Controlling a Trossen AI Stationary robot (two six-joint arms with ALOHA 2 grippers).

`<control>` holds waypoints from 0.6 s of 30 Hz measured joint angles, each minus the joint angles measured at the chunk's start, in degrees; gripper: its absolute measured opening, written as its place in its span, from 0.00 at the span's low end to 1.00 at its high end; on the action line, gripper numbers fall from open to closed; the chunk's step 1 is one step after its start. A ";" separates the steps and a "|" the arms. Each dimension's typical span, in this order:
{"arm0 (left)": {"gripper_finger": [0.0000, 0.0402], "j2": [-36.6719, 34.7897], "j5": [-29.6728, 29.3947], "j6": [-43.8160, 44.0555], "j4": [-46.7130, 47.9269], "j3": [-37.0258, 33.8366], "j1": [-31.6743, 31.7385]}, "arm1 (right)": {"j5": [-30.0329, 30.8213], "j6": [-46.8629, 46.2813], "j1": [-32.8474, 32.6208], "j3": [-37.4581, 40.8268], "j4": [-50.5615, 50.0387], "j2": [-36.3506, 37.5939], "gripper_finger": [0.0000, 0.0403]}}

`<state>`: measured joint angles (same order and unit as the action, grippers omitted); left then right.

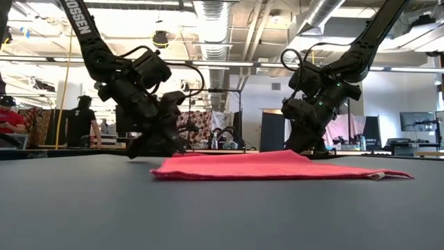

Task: Roll towel
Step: Fold the pink towel

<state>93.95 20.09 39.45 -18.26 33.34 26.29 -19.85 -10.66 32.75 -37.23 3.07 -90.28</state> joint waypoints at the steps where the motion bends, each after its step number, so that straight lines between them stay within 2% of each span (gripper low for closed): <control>1: 0.11 0.00 0.34 -0.12 0.40 0.00 -0.21 | 0.54 0.00 0.02 0.00 0.00 0.00 0.18; 4: 0.02 0.00 0.10 -0.23 0.90 0.00 -0.84 | 1.37 -0.10 0.45 0.00 0.02 0.00 0.16; 11: 0.00 -0.25 -2.33 -0.24 0.57 0.00 -1.63 | 1.66 -1.40 2.31 0.00 1.11 0.00 0.03; 18: 0.00 -1.86 -2.82 0.28 -1.00 0.00 -1.70 | 1.60 -4.40 3.08 0.00 3.69 0.00 0.05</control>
<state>92.09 17.27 39.73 -19.27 33.34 24.59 -18.24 -15.05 35.83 -37.23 6.76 -90.28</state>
